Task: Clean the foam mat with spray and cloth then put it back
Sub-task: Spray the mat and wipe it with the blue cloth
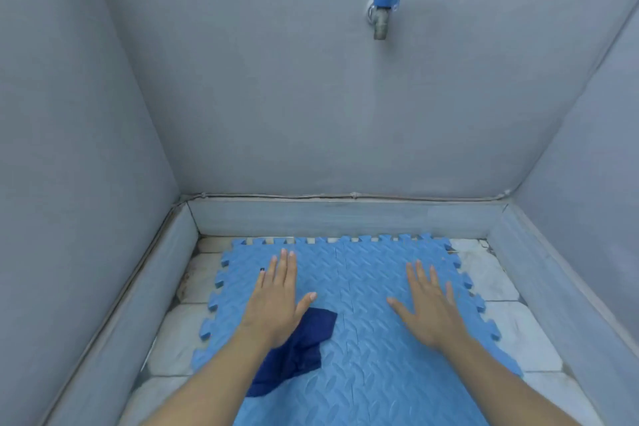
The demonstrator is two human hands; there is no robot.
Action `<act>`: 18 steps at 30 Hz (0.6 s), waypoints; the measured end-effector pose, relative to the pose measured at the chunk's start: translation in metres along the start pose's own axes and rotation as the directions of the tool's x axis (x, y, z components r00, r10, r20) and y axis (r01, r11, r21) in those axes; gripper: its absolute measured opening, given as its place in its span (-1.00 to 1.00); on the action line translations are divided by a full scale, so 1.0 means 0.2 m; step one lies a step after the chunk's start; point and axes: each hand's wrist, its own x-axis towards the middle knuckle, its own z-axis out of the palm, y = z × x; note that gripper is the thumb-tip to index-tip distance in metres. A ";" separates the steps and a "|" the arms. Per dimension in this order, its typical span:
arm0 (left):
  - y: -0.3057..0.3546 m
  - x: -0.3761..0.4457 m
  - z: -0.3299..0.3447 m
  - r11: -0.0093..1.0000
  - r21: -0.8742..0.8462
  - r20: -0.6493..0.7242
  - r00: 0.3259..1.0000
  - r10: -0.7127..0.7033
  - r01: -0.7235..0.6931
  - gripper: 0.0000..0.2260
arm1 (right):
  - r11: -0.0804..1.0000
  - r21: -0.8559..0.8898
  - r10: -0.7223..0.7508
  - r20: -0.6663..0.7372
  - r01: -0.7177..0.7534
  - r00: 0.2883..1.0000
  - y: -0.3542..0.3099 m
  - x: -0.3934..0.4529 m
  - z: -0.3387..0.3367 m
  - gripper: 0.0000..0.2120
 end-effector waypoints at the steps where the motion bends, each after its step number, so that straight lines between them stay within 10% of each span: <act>1: -0.01 -0.04 0.13 1.000 0.012 0.059 0.998 -0.014 0.013 0.04 | 0.998 -0.033 0.055 0.031 -0.054 0.998 0.09 -0.04 0.14 0.06; 7: -0.27 -0.21 0.57 0.996 0.081 0.048 0.998 -0.030 0.026 -0.33 | 0.981 -0.013 0.188 -0.167 -0.192 0.968 0.35 -0.20 0.48 -0.24; 14: -0.35 0.25 0.56 0.871 0.019 -0.164 0.861 -0.481 0.491 -0.50 | 0.971 -0.058 0.216 -0.202 -0.231 0.955 0.36 -0.15 0.54 -0.31; 18: -0.01 0.57 0.64 0.946 -0.013 -0.102 0.940 -0.325 0.325 -0.51 | 0.969 -0.043 0.227 -0.219 -0.242 0.949 0.38 -0.14 0.55 -0.34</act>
